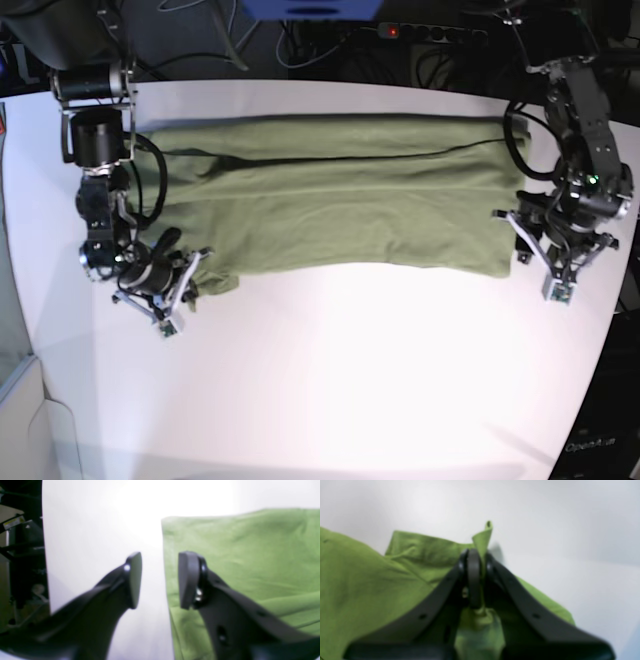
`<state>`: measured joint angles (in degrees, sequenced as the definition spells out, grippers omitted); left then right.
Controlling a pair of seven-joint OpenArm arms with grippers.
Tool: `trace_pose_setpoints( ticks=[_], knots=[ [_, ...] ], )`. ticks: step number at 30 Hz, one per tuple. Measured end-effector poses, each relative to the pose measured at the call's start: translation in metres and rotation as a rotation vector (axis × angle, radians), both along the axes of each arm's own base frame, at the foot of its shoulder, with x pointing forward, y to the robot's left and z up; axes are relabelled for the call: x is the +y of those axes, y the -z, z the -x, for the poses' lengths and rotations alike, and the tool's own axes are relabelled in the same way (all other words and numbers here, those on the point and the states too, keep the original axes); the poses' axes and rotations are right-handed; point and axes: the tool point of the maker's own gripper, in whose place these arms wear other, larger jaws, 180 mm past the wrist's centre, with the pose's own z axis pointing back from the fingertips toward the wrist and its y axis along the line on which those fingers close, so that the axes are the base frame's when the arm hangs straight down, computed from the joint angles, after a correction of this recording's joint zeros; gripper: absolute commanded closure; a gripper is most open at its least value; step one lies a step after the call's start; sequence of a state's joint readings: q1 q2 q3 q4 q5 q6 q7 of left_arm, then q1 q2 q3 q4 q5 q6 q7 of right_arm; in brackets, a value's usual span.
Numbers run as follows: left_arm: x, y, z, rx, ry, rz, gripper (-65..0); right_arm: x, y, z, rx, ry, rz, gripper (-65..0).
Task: Fold the T-shirt properly
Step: 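Move both grippers to the shirt's loose edge and lower onto it, then close both grippers on the shirt's loose edge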
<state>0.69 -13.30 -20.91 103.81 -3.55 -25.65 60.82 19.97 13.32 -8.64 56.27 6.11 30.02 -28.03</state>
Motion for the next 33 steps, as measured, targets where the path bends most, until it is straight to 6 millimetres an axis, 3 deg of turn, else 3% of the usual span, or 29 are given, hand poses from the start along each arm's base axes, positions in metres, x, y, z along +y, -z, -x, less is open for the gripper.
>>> trace_pose_setpoints(
  ticks=[5, 11, 15, 24, 28, 33],
  knots=[
    [0.003, -0.001, -0.018, -0.019, -0.014, 0.025, -34.7, -0.001, 0.001, 0.002, -0.003, 0.0, -0.002, -0.7],
    [0.01, 0.025, -0.025, 0.057, -0.041, 0.068, -35.2, 0.0, 0.002, 0.003, -0.004, -0.001, -0.003, -0.7],
    [0.018, 0.032, -0.035, 0.03, -0.048, 0.087, -35.2, -0.001, 0.002, 0.003, -0.002, 0.0, -0.001, -0.7],
    [0.016, 0.075, -0.035, 0.072, -0.074, 0.169, -35.3, -0.001, 0.002, 0.004, -0.001, -0.001, 0.0, -0.9],
    [0.014, 0.083, -0.043, 0.063, -0.084, 0.206, -35.3, -0.001, 0.002, 0.003, -0.003, 0.0, -0.002, -1.0],
    [0.014, 0.096, -0.038, 0.092, -0.095, 0.222, -35.3, 0.0, 0.002, 0.003, -0.002, 0.001, -0.004, -1.2]
  ],
)
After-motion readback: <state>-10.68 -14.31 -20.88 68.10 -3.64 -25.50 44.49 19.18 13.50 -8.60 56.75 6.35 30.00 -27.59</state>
